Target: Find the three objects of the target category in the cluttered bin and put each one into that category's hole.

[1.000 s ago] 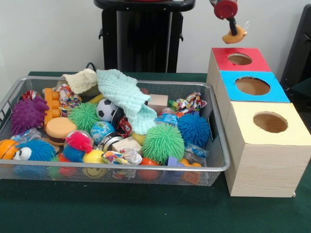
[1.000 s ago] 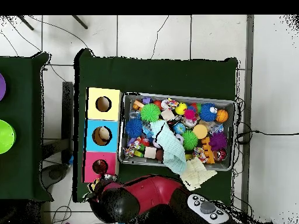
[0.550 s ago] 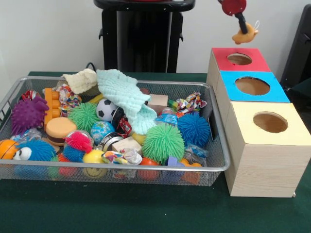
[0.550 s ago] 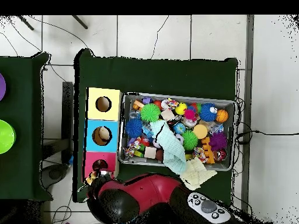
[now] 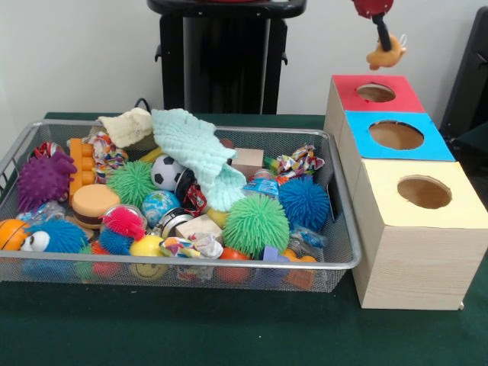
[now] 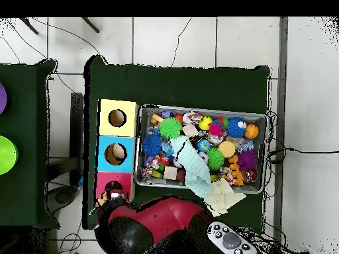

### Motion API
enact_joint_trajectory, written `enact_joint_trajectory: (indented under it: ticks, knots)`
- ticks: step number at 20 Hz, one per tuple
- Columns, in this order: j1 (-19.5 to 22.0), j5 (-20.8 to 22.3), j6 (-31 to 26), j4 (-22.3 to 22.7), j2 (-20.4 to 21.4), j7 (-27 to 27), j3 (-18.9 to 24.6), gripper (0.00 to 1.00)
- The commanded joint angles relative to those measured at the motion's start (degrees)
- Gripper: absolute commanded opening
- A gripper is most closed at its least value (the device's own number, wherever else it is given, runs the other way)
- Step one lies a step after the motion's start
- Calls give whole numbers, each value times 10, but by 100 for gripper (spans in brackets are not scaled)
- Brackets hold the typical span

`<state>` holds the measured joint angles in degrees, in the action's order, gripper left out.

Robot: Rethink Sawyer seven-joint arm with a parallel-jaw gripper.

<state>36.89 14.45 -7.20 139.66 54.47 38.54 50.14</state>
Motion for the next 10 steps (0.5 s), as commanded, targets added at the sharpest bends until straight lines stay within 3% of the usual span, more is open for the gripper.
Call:
enact_joint_trajectory:
  ticks: [1,10]
  knots:
    - [-35,67,-3,-78,24,74,-69,0]
    - [-78,110,13,-105,15,91,-136,0]
